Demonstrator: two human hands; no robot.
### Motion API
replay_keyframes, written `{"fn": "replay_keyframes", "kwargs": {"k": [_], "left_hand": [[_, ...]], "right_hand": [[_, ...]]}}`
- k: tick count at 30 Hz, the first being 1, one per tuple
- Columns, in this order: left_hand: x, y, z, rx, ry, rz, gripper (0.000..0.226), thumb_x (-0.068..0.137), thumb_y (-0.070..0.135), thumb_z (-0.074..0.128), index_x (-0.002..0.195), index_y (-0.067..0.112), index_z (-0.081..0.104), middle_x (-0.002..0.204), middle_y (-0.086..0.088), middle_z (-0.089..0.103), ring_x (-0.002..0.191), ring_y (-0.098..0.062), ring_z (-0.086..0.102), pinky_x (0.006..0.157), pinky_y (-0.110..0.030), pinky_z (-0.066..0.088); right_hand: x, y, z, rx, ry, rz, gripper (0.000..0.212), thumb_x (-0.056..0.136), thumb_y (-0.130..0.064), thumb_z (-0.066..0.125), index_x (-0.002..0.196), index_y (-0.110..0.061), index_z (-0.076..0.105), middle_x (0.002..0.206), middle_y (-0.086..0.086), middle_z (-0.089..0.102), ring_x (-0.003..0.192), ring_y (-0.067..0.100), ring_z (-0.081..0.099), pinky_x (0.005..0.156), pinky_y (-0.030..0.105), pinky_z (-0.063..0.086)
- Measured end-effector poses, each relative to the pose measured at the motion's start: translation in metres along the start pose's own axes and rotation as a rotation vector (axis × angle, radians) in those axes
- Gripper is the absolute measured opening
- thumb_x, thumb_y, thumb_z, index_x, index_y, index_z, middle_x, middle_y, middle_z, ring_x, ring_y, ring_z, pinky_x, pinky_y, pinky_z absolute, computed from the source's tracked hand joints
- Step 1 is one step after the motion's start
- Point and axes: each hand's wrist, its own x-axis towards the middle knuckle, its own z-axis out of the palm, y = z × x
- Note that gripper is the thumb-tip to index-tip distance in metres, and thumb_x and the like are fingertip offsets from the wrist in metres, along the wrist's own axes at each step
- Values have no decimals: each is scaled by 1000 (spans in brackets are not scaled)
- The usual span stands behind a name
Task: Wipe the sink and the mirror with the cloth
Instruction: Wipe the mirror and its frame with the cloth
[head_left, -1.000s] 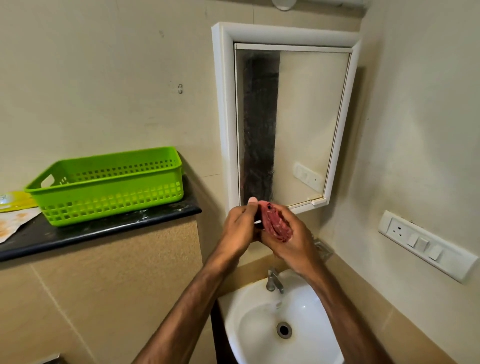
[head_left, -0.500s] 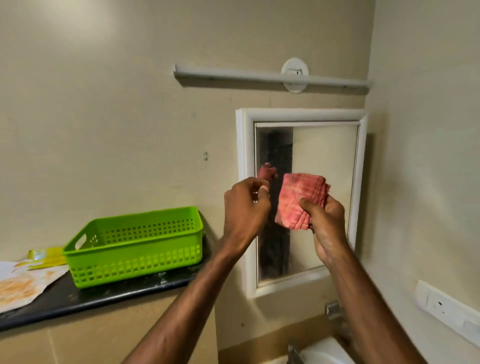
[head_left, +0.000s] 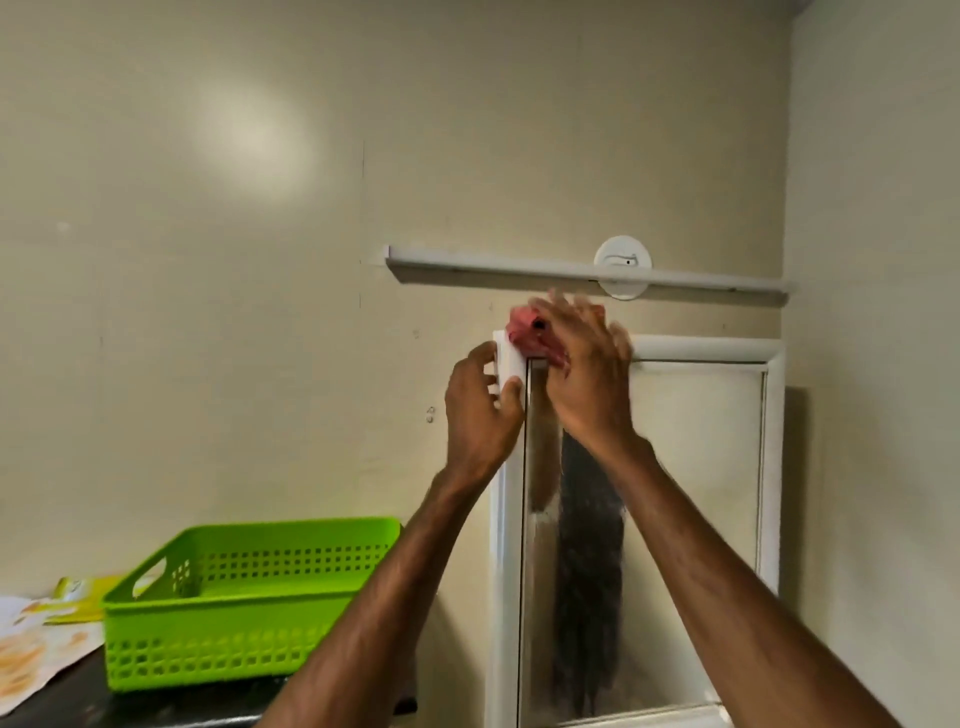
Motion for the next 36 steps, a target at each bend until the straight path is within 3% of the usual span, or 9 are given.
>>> {"fn": "replay_keyframes", "kwargs": {"k": [3,6,9,11,14,20,24,30,36], "left_hand": [[3,-9,-1,-58,14,29,44,93,21,66,137,19,59,130,2,62,98,-6,63,71,-3,50],[6,-16,-1,-59,17,9,37,92,24,68,129,24,67,123,8,68,100,-4,65,79,-14,58],[9,-24,-2,-45,-19,-8,31,90,16,65,120,20,72,119,8,71,106,-2,65,86,-27,60],[8,-27,-4,-24,-34,36,35,90,10,65,124,17,69,124,6,69,106,5,63,85,-17,58],[5,-26,-9,1,-81,81,39,92,14,68,131,14,64,131,5,62,104,15,58,80,-3,48],[10,-17,-16,111,-201,234,61,93,12,66,148,26,43,149,8,44,129,-1,48,101,-11,46],[16,-7,-3,229,-181,225,83,90,4,63,159,17,18,165,0,22,151,-16,25,121,-35,31],[14,4,34,295,24,199,59,99,10,51,155,16,32,165,-1,23,151,-17,22,116,-21,14],[3,7,48,223,104,223,66,88,9,40,154,11,33,165,-6,22,151,-21,25,120,-24,20]], "right_hand": [[-8,14,13,19,-113,-76,78,94,-16,62,161,-34,26,170,-7,21,159,21,11,127,59,4],[-10,18,14,111,-140,-192,77,93,-17,56,161,-34,24,171,-7,17,160,20,5,127,61,0],[-20,17,15,144,-150,-351,77,92,-10,57,160,-33,28,171,-7,15,160,17,0,128,50,-10],[-25,22,16,157,-114,-407,78,91,-5,59,158,-33,31,169,-8,17,160,16,2,128,47,-10],[-27,34,19,188,-51,-422,78,85,5,61,154,-27,42,166,-4,29,159,20,10,129,53,-2],[-30,62,19,201,-13,-484,69,80,8,70,140,-24,57,153,1,50,155,27,27,126,61,13],[-33,90,9,133,-13,-525,65,80,3,70,138,-24,57,151,0,52,152,30,34,123,64,20],[-38,127,-14,86,-5,-445,48,89,-6,52,134,-20,64,146,4,57,148,33,40,121,66,25],[-52,181,-39,84,34,-303,56,83,5,51,134,-18,61,147,4,54,149,34,39,118,71,24]]}}
